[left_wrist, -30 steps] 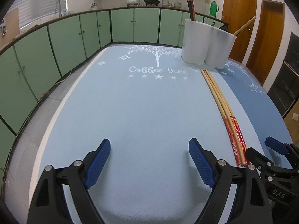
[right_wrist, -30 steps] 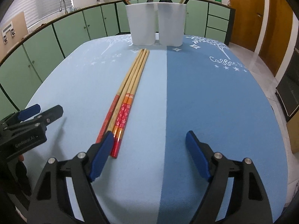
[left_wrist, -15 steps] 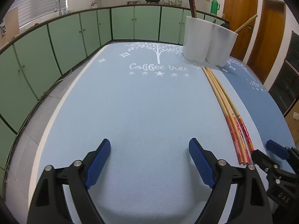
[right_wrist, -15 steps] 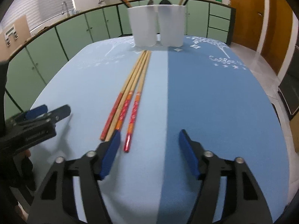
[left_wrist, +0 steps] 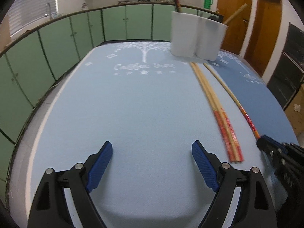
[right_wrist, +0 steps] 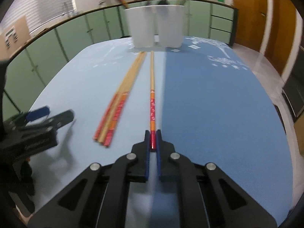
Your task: Organize utensils
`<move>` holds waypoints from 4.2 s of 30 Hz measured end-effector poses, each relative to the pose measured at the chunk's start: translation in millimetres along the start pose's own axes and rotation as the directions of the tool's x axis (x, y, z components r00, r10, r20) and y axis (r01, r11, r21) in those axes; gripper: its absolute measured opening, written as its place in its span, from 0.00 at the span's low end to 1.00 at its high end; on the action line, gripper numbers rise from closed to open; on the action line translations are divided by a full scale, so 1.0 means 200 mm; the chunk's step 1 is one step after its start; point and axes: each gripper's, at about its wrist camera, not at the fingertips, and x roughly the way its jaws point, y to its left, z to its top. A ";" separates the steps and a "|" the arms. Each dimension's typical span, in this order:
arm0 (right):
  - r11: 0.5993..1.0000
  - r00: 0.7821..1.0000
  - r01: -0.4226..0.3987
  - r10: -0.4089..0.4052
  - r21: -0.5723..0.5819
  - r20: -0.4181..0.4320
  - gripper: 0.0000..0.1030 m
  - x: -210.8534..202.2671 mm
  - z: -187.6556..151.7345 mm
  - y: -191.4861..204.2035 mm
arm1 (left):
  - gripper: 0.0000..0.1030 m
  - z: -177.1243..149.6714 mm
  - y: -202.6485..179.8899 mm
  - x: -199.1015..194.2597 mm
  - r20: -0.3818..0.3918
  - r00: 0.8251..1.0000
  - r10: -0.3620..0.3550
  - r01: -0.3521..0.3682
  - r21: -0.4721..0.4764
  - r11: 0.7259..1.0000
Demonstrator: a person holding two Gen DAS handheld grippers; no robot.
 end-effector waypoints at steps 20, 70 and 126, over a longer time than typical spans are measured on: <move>0.999 1.000 -0.018 0.018 0.050 -0.002 0.05 0.02 0.04 -0.17 | 0.82 -0.03 -0.27 0.02 -0.025 0.999 -0.036 0.039 0.105 0.994; 0.998 0.995 -0.048 0.044 0.035 0.089 0.05 -0.18 0.08 -0.25 | 0.06 0.08 -0.28 -0.22 0.078 0.997 -0.023 0.022 0.021 1.000; 0.989 0.830 -0.102 0.145 -0.108 0.539 0.05 -0.72 1.75 -0.27 | 0.05 1.42 -0.30 -0.73 0.506 0.843 -0.184 0.118 0.160 0.980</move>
